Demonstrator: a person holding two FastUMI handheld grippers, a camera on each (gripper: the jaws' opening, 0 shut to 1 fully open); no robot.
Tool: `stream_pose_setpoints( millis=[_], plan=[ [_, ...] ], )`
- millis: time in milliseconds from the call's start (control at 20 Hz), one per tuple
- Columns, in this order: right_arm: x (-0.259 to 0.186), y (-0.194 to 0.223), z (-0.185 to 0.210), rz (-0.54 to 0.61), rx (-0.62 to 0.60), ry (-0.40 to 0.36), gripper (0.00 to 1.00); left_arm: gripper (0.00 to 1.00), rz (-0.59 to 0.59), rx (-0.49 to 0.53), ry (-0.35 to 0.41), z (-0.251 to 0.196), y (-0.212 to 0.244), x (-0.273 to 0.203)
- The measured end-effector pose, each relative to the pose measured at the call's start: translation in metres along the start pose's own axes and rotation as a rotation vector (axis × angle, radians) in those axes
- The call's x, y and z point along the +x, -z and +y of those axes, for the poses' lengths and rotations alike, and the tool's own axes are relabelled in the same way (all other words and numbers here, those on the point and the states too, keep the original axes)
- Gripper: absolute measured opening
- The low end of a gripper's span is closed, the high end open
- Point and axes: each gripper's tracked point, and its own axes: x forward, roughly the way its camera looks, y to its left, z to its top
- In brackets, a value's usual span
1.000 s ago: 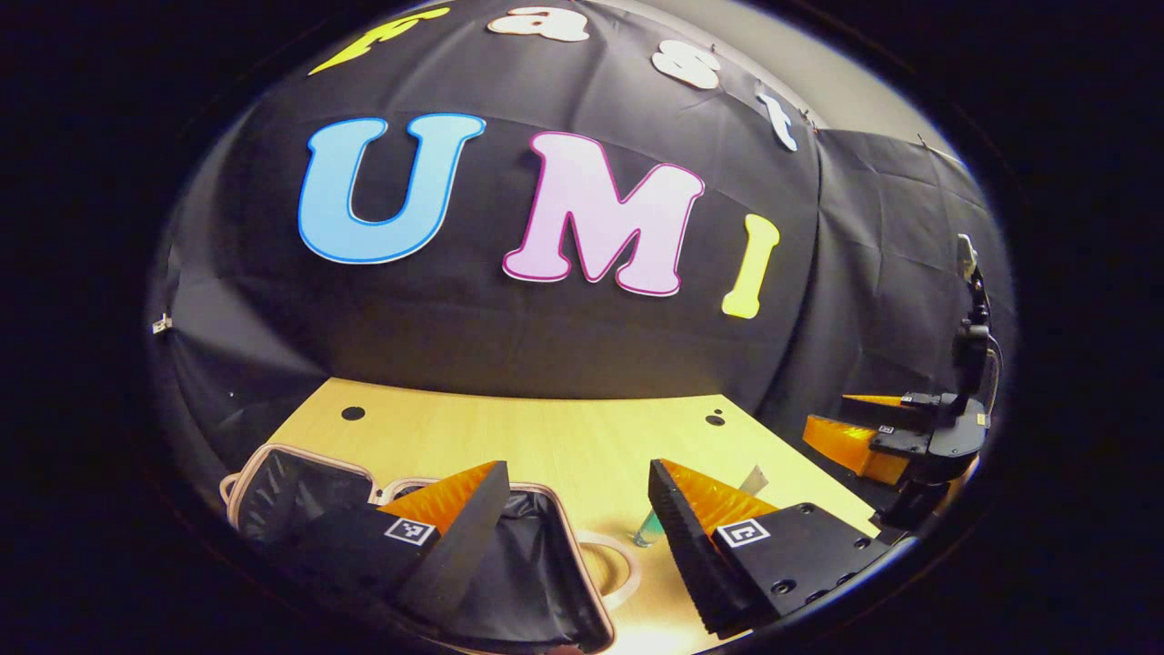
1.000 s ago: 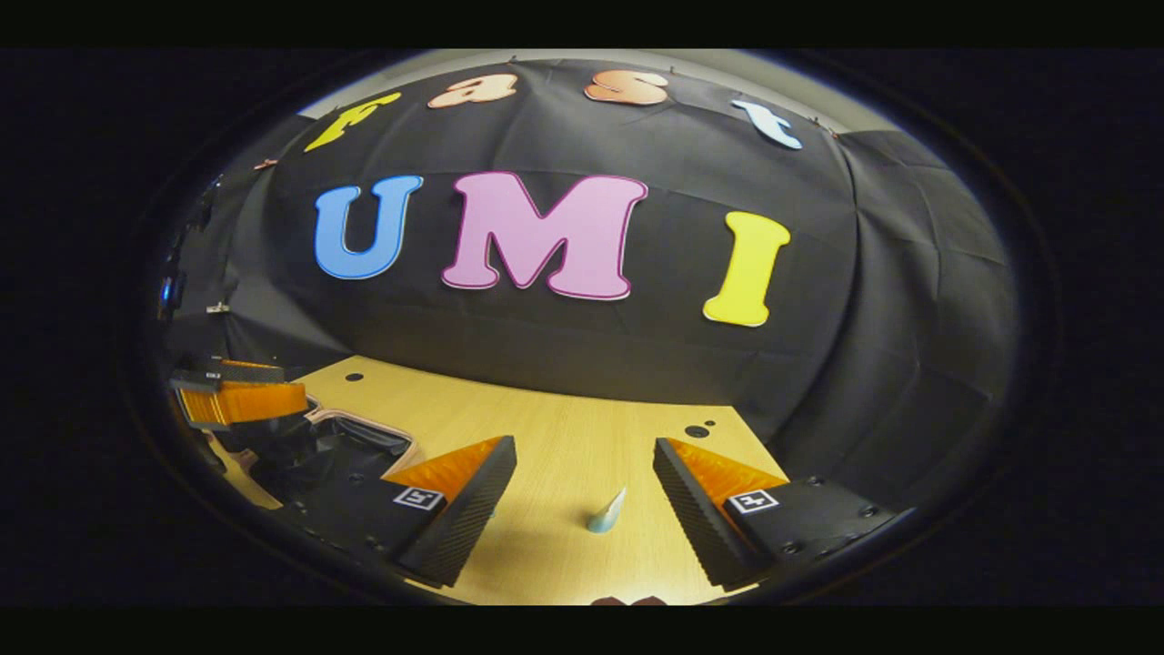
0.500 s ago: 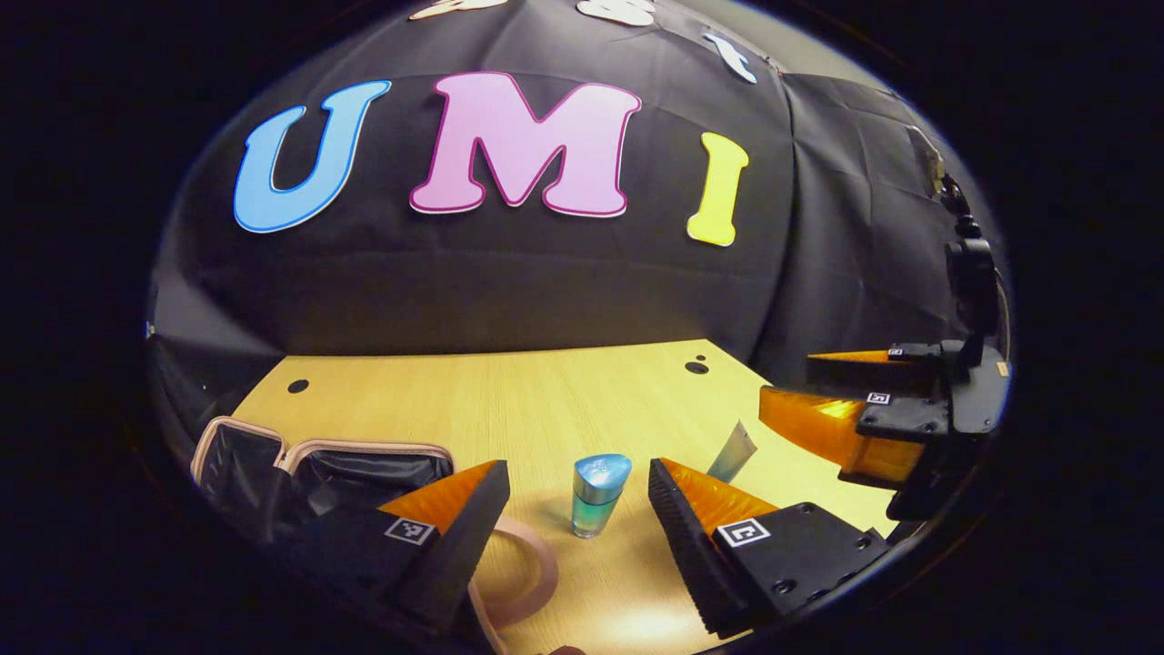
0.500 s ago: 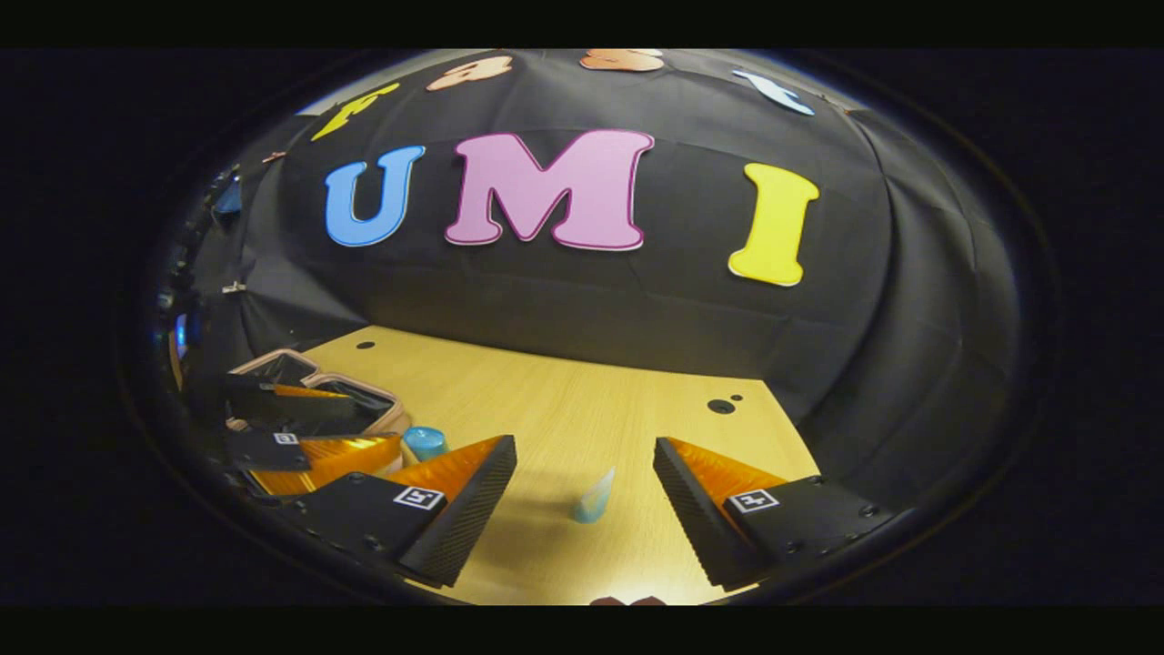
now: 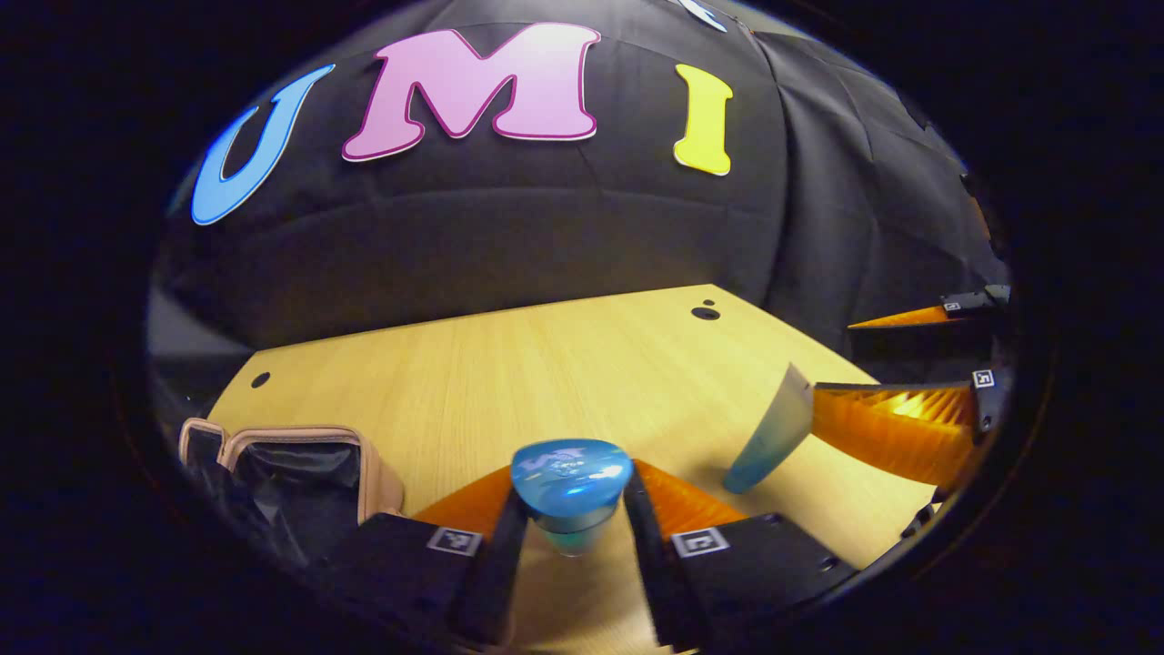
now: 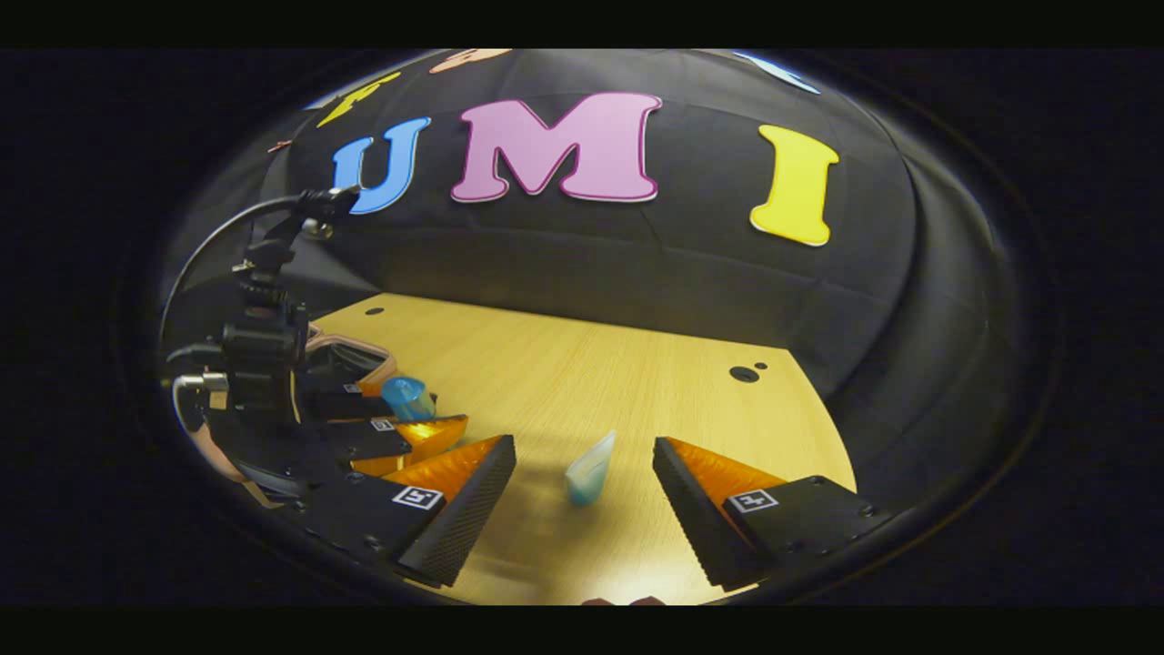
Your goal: First open the suitcase, pack the skin care products into it, and then close the suitcase.
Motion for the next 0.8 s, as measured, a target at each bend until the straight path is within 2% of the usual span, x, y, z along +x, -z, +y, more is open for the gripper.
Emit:
stream_pose_setpoints(
  millis=[50, 350, 450, 500, 600, 650, 700, 800],
  plan=[
    [0.003, 0.006, -0.001, 0.013, 0.001, -0.001, 0.97, 0.53, 0.009, 0.0, 0.013, -0.003, 0.001, 0.003],
    [0.057, 0.058, -0.008, 0.144, 0.036, 0.019, 0.97, 0.5, 0.044, -0.015, -0.004, -0.002, 0.004, 0.002],
    [0.07, 0.075, -0.011, 0.194, 0.04, 0.026, 0.81, 0.5, 0.04, -0.014, 0.005, -0.003, 0.003, 0.002],
    [0.071, 0.081, -0.008, 0.225, 0.046, 0.016, 0.76, 0.5, 0.046, -0.004, 0.011, -0.004, 0.003, 0.004],
    [0.079, 0.072, -0.01, 0.205, 0.058, 0.03, 0.42, 0.5, 0.09, 0.021, 0.023, -0.005, 0.004, 0.006],
    [0.075, 0.073, -0.005, 0.218, 0.062, 0.019, 0.34, 0.48, 0.13, 0.021, 0.034, -0.005, 0.006, 0.003],
    [0.07, 0.071, -0.005, 0.22, 0.059, 0.016, 0.4, 0.43, 0.161, -0.004, 0.055, -0.005, 0.002, -0.004],
    [0.054, 0.056, -0.003, 0.186, 0.055, 0.009, 0.39, 0.48, 0.18, -0.078, 0.085, -0.001, -0.018, -0.028]
  ],
)
